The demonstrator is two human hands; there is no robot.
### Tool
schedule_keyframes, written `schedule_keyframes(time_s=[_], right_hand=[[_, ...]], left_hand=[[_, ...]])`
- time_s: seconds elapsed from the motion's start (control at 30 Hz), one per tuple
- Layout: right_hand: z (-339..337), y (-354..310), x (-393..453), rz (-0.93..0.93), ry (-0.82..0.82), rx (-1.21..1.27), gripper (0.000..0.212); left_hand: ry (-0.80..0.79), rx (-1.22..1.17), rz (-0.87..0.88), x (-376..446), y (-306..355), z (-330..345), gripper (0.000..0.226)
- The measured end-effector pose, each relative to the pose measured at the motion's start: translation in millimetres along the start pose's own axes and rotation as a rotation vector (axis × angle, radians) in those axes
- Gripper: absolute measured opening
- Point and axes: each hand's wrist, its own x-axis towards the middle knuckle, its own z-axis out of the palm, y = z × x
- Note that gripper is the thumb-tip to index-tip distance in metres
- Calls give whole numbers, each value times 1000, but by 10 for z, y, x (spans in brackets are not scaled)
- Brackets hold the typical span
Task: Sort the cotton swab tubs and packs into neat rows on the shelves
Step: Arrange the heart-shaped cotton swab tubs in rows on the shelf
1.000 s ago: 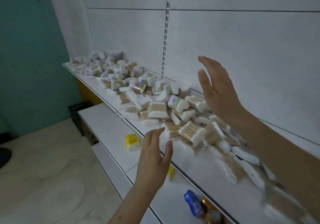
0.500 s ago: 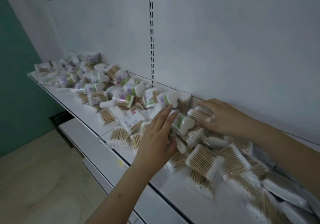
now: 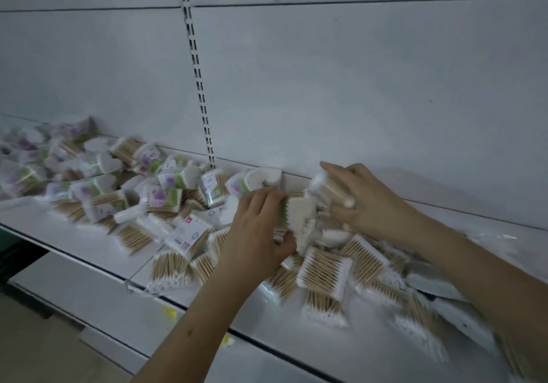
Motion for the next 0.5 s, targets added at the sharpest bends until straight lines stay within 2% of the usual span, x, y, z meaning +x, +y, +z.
schedule_keyframes(time_s=[0.1, 0.27, 0.4, 0.5], right_hand=[[-150, -68, -187, 64, 64, 18, 69], [-303, -133, -602, 144, 170, 103, 60], [-382, -217, -1104, 194, 253, 263, 58], [-414, -265, -1569, 245, 353, 447, 59]], left_hand=[[-37, -319, -96, -33, 207, -111, 63], [-171, -656, -128, -208, 519, -158, 59], [-337, -990, -218, -341, 764, -124, 50], [-455, -1105, -265, -423, 931, 30, 50]])
